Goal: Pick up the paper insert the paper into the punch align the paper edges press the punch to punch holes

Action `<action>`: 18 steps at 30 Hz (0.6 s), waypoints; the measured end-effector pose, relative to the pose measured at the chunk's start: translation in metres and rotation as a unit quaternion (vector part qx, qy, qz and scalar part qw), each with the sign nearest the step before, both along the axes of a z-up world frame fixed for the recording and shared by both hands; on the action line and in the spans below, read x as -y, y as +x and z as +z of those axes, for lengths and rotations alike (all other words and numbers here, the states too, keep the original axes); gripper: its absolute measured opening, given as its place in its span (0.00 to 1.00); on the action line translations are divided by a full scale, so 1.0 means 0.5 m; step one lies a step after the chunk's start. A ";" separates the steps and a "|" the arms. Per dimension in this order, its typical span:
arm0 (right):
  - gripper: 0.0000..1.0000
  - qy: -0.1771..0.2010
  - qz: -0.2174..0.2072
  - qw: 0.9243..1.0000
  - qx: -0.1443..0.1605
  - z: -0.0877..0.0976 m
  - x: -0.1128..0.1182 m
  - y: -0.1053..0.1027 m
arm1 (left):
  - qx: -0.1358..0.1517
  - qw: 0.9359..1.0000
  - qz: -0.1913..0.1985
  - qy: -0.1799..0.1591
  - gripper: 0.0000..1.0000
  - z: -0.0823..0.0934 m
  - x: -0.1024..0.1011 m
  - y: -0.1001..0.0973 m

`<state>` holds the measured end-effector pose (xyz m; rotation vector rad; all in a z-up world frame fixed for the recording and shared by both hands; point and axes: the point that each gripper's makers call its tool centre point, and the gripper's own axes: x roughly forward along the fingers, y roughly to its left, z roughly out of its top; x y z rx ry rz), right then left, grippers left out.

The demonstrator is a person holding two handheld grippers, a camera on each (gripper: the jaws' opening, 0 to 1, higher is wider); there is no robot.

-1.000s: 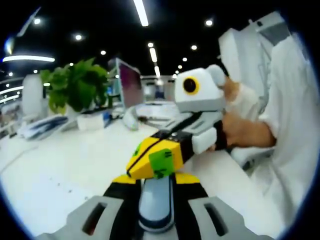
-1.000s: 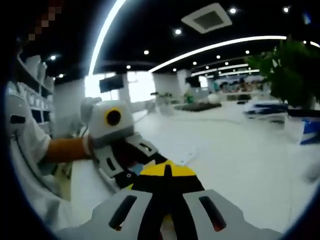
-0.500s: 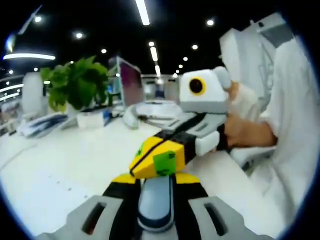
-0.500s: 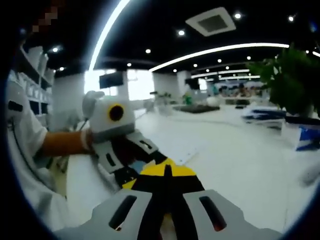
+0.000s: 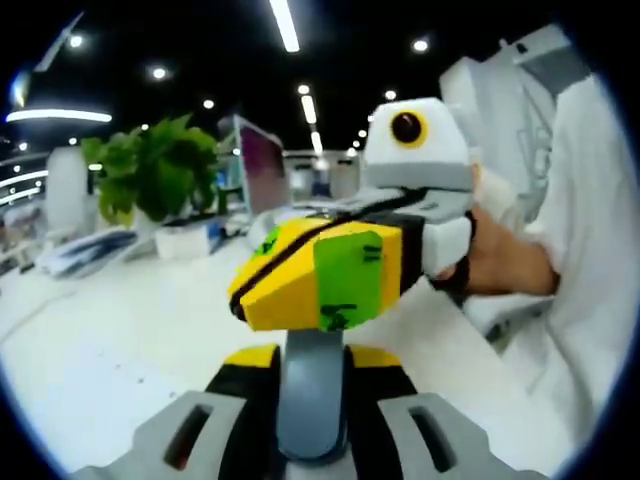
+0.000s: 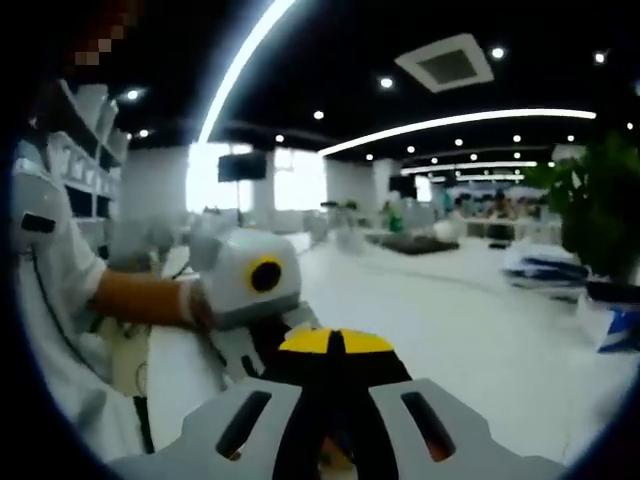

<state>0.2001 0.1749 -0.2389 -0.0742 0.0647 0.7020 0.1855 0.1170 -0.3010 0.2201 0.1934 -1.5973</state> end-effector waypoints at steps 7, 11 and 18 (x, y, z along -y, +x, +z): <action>0.10 0.035 0.003 0.999 0.006 0.025 0.007 -0.003 | 0.005 1.000 0.002 -0.006 0.29 0.004 0.002 -0.001; 0.18 0.050 -0.012 0.999 0.001 0.032 0.025 0.000 | 0.007 1.000 -0.001 -0.012 0.42 0.011 0.004 -0.001; 0.23 0.075 -0.027 0.997 0.004 0.057 0.059 -0.010 | 0.004 0.999 0.018 -0.028 0.61 0.027 0.010 0.015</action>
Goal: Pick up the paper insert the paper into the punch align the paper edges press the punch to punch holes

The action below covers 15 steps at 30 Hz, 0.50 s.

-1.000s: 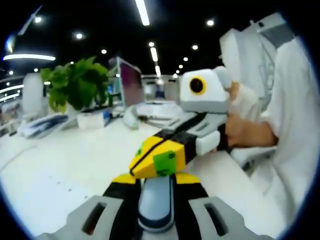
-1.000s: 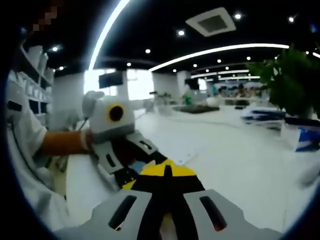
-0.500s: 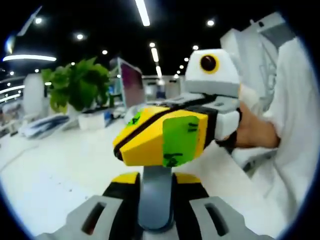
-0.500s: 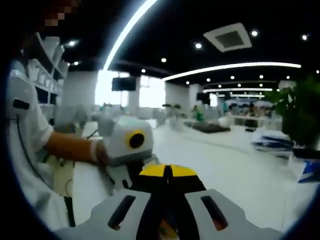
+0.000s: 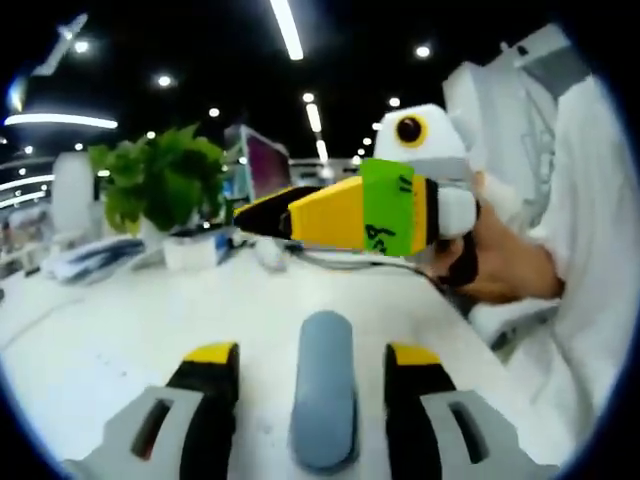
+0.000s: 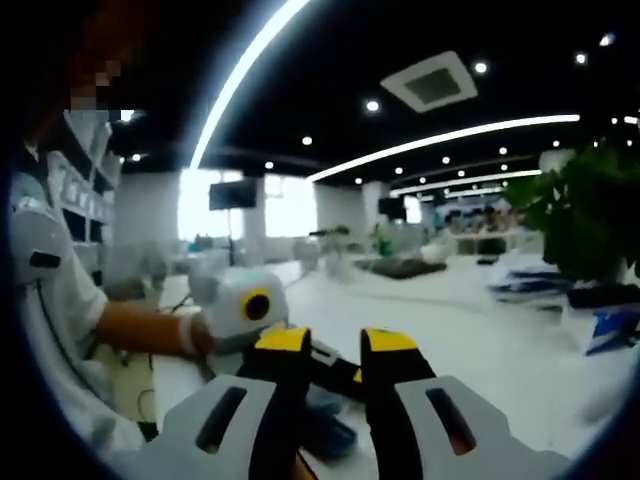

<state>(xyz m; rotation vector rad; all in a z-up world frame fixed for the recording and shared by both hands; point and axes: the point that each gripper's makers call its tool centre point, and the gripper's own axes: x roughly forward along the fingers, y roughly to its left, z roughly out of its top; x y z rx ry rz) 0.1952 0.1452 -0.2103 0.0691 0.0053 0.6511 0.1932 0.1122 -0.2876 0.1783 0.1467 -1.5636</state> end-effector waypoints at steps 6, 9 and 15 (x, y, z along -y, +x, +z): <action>0.27 0.001 -0.026 1.000 0.001 0.010 0.044 -0.025 | 0.028 0.999 0.003 -0.033 0.75 0.048 -0.007 0.010; 0.30 0.003 -0.032 0.999 -0.001 0.012 0.055 -0.035 | 0.006 0.997 0.007 -0.082 0.75 0.099 -0.022 0.012; 0.38 -0.005 -0.040 0.999 0.002 0.012 0.070 -0.050 | 0.016 0.992 0.065 -0.110 0.71 0.147 -0.119 0.081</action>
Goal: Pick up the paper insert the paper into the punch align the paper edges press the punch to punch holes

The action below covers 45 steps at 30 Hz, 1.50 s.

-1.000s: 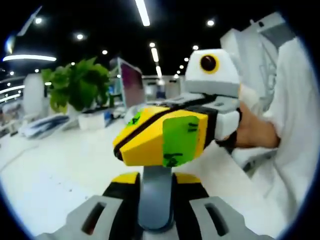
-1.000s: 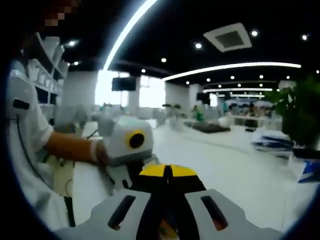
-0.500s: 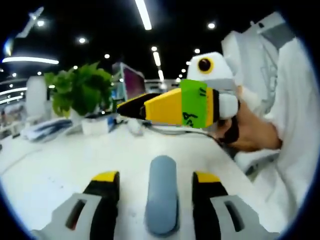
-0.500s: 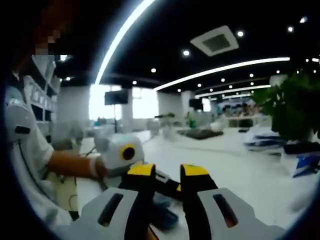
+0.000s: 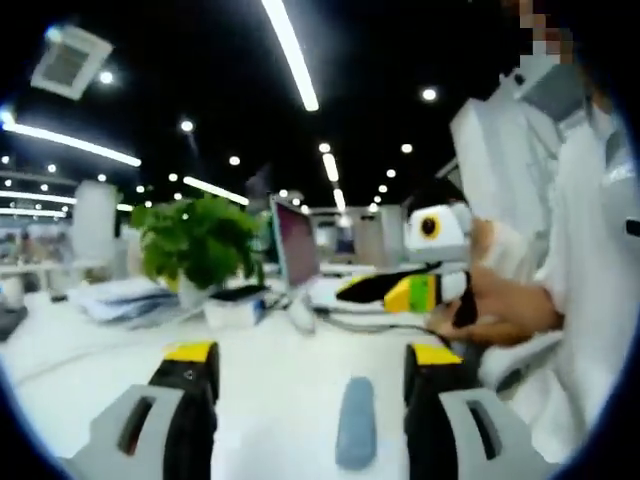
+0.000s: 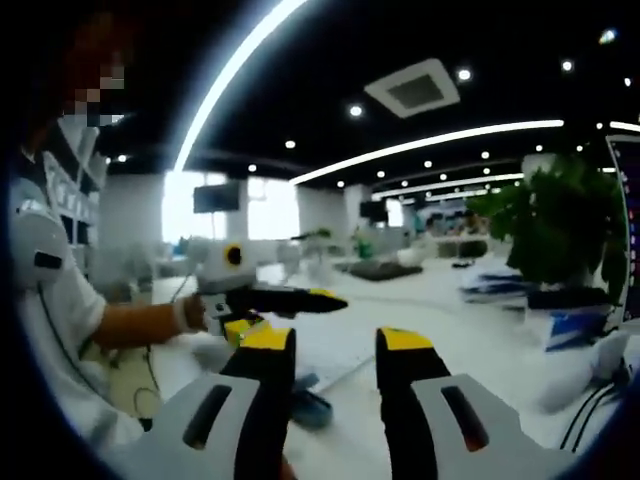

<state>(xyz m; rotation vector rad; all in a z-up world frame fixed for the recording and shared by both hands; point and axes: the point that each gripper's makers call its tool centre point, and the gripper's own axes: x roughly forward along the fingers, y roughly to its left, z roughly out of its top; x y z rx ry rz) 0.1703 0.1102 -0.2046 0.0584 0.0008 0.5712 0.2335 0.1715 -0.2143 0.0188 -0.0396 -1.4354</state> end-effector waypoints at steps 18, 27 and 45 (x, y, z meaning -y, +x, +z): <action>0.33 -0.003 0.040 0.998 -0.055 -0.068 -0.032 -0.009 | -0.056 0.990 0.091 0.087 0.68 -0.139 -0.181 0.127; 0.36 -0.024 0.103 0.991 -0.087 -0.123 -0.018 -0.003 | -0.044 0.984 0.099 0.142 0.67 -0.186 -0.187 0.138; 0.33 -0.133 0.278 0.944 -0.117 -0.211 -0.075 0.016 | -0.064 0.983 0.102 0.139 0.67 -0.185 -0.192 0.144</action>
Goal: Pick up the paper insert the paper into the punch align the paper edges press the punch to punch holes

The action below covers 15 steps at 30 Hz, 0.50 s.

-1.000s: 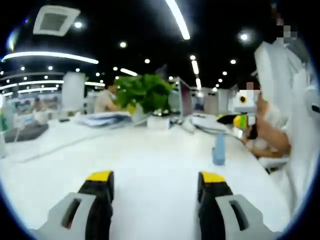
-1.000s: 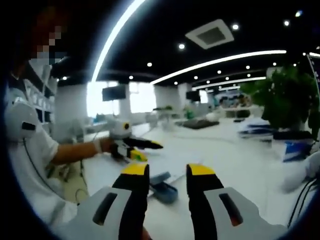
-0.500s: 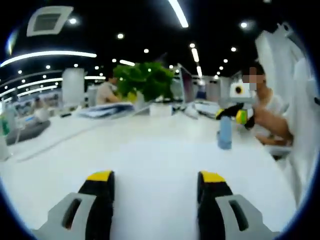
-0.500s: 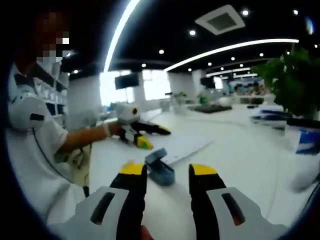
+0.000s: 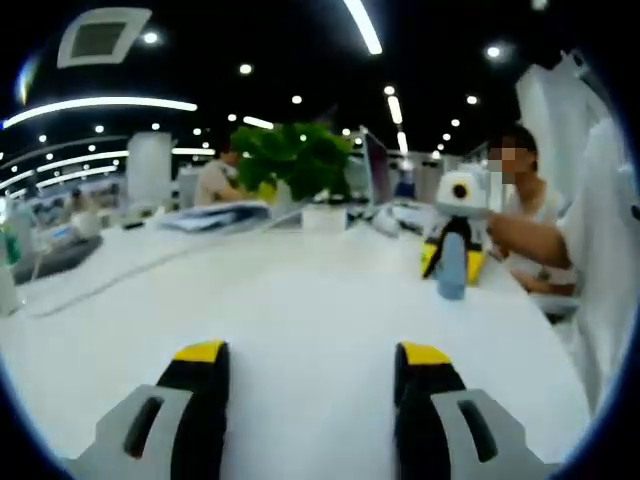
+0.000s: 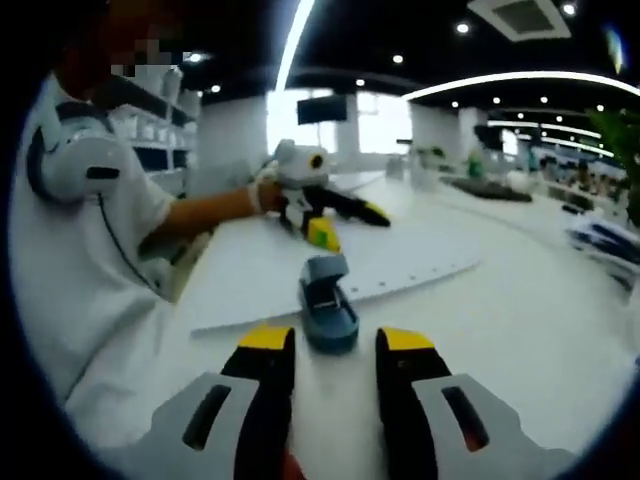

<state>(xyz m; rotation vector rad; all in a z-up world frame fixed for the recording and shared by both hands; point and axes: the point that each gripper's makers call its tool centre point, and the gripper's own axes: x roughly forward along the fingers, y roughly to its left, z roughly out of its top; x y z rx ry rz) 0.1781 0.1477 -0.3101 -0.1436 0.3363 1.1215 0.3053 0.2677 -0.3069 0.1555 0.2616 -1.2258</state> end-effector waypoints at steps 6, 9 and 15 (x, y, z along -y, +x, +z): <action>0.23 0.014 0.024 1.000 0.005 0.009 -0.008 -0.004 | 0.009 1.000 -0.001 0.004 0.67 0.002 0.006 -0.011; 0.23 0.016 0.028 0.999 0.007 0.010 -0.010 -0.006 | 0.012 1.000 -0.001 0.004 0.67 0.004 0.010 -0.018; 0.22 0.013 0.042 0.999 0.023 0.012 -0.004 -0.020 | 0.012 1.000 -0.001 0.004 0.67 0.004 0.011 -0.027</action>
